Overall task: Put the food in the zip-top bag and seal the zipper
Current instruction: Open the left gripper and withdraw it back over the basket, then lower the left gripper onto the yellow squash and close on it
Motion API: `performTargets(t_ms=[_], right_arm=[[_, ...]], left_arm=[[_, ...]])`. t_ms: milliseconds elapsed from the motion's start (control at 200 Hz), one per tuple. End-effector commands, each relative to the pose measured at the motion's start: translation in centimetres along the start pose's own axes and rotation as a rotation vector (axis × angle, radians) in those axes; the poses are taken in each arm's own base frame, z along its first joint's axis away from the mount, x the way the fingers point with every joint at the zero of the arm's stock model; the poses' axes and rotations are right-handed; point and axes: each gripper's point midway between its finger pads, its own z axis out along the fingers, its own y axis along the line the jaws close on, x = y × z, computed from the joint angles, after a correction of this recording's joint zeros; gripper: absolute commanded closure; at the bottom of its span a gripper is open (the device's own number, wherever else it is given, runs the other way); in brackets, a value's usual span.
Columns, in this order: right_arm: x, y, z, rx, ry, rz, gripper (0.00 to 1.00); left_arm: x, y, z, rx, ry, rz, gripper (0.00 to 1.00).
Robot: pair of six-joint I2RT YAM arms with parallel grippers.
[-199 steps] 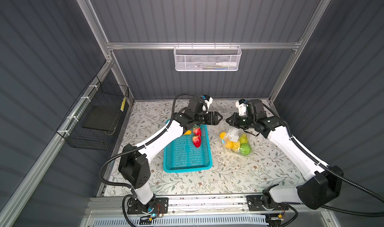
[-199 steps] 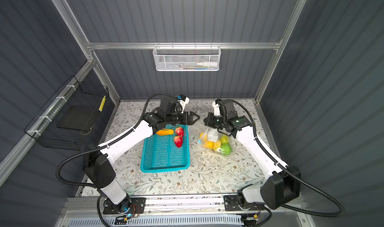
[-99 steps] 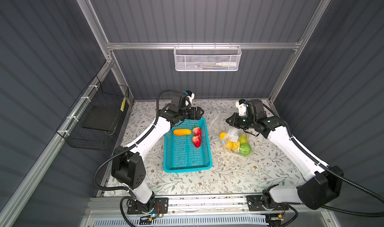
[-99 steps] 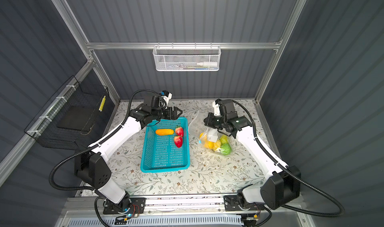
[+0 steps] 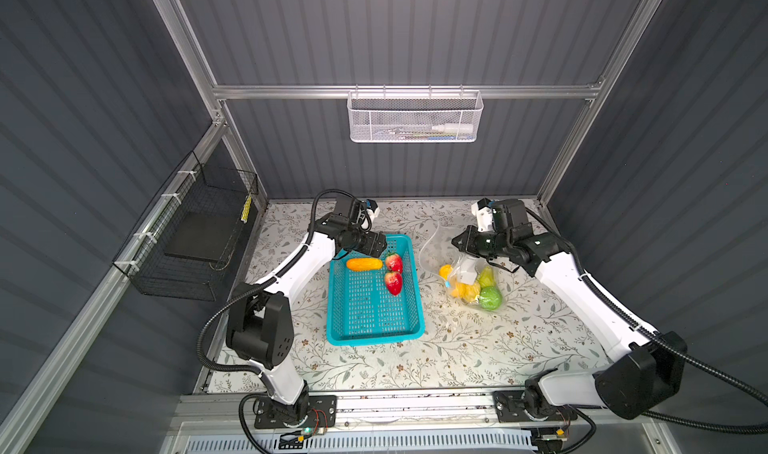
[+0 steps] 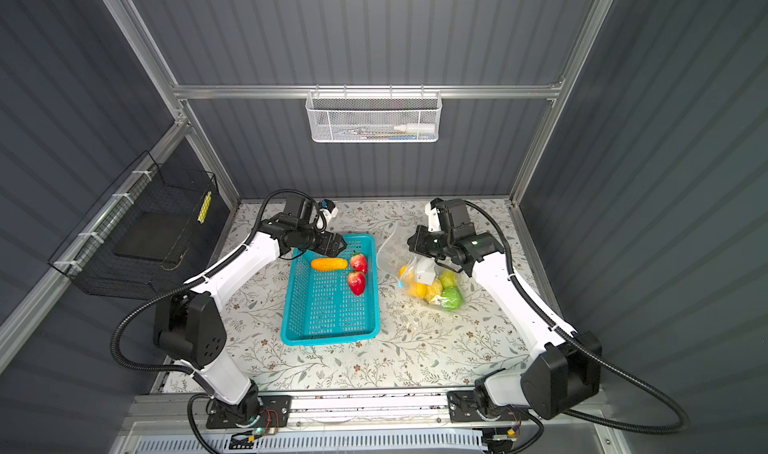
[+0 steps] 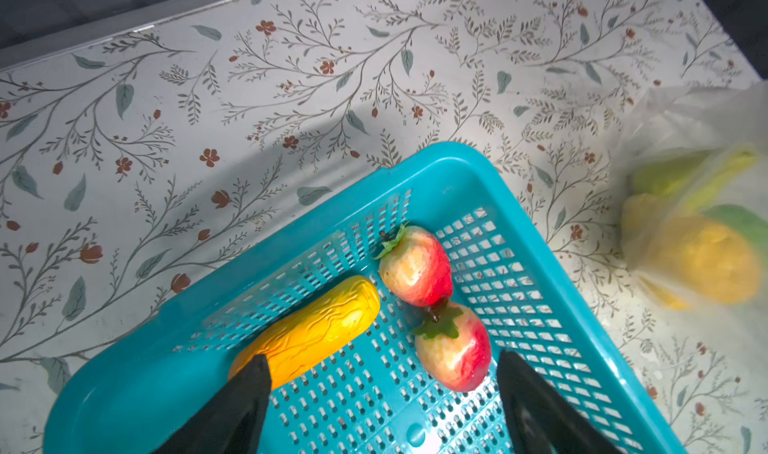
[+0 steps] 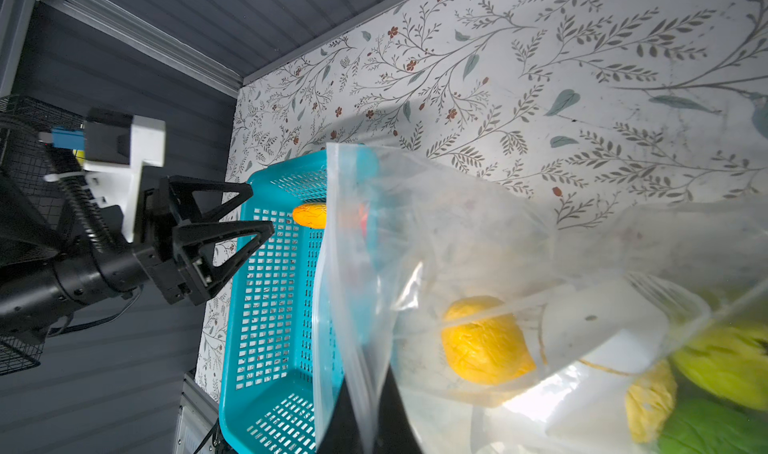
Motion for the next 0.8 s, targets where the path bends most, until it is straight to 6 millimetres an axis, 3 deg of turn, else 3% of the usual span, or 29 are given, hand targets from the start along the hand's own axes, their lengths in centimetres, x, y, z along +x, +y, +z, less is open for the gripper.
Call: performTargets(t_ms=[0, 385, 570, 595, 640, 795], right_arm=[[-0.4, 0.6, -0.6, -0.012, -0.011, 0.004, 1.00], [-0.3, 0.5, -0.8, 0.000, -0.006, 0.005, 1.00], [-0.5, 0.6, -0.8, 0.005, -0.006, -0.001, 1.00], [-0.6, 0.6, -0.7, 0.005, -0.005, -0.001, 1.00], [-0.5, 0.6, -0.7, 0.006, -0.003, 0.000, 1.00], [-0.6, 0.6, -0.4, 0.001, 0.003, 0.002, 1.00]], left_arm=[[2.0, 0.4, 1.5, 0.007, 0.089, 0.100, 0.13], [4.8, 2.7, 6.3, -0.039, 0.226, 0.175, 0.13], [5.7, 3.8, 7.7, -0.082, 0.247, 0.183, 0.12], [5.8, 4.0, 7.8, -0.091, 0.248, 0.183, 0.11], [6.0, 4.3, 8.1, -0.109, 0.251, 0.180, 0.01], [7.1, 4.5, 8.9, -0.108, 0.277, 0.170, 0.00]])
